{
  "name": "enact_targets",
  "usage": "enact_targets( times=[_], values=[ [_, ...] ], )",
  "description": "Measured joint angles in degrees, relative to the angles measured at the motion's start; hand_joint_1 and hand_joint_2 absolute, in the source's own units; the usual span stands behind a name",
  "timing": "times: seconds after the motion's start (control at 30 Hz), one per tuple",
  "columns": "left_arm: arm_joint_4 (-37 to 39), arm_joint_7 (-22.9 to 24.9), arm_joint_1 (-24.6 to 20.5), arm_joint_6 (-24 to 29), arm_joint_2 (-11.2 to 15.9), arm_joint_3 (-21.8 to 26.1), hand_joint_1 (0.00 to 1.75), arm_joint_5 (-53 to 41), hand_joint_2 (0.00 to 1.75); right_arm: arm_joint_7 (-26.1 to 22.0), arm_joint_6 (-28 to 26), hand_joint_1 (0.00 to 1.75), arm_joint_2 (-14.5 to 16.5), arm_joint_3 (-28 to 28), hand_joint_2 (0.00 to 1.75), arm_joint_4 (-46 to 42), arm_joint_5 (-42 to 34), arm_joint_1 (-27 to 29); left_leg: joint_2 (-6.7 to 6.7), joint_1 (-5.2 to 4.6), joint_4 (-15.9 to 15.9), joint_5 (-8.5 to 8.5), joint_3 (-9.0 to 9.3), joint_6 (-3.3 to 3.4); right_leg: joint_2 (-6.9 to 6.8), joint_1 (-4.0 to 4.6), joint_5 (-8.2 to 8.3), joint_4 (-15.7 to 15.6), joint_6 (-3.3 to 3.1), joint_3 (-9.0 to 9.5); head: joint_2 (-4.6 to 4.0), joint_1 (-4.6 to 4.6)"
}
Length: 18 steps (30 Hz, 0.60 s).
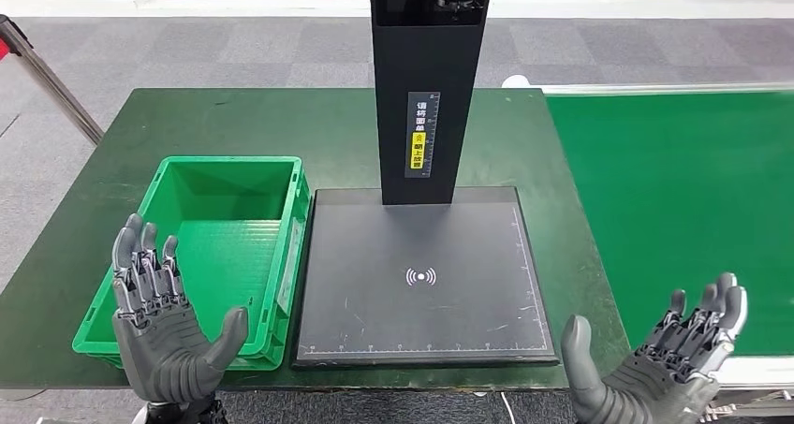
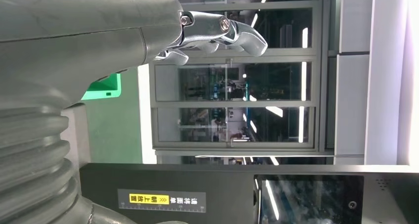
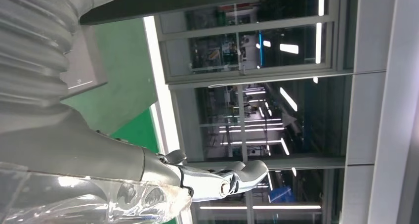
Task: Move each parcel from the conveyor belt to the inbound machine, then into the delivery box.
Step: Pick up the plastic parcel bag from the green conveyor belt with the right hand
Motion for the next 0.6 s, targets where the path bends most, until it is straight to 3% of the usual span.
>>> enact_targets(
  times=[0.13,0.27,0.4,0.5,0.6],
  values=[
    [-0.2,1.7,0.4,-0.8,0.2,0.4,0.0,-1.3,1.75,4.0,0.0,0.0,-1.4,0.1,1.75,0.2,0.7,0.6,0.0,0.0,0.0,0.01,-0.06,-0.02,0.01,0.0,0.01,0.0,0.0,0.06,0.0,0.0],
    [-1.3,4.5,2.3,-4.6,0.9,2.3,0.0,-3.7,1.75,14.5,0.0,0.0,-7.9,1.5,1.75,0.7,3.3,0.3,0.07,-0.01,0.0,-0.05,-0.14,0.05,0.12,-0.02,0.0,0.0,0.01,0.02,0.0,0.01],
    [-2.2,6.2,3.6,-9.0,1.6,4.1,0.0,-5.3,1.75,19.7,1.8,0.0,-12.1,1.7,1.75,0.3,4.0,0.4,0.05,-0.03,0.0,-0.05,0.04,0.07,0.1,-0.03,0.01,0.0,0.02,-0.01,0.0,0.01],
    [-2.3,6.9,3.7,-12.0,1.6,5.2,0.0,-6.7,1.75,20.1,9.5,0.0,-13.4,-1.0,1.75,0.0,2.1,0.9,0.08,-0.03,0.0,-0.05,0.06,0.07,0.11,-0.02,0.01,0.0,0.02,-0.02,0.0,0.0],
    [-2.2,7.3,3.6,-14.2,1.3,5.8,0.0,-7.8,1.75,17.0,23.7,0.0,-12.3,-9.9,1.75,0.7,-0.2,0.5,0.07,-0.02,0.0,-0.06,0.04,0.07,0.1,-0.02,0.01,0.0,0.02,0.0,0.0,0.01]
  ],
)
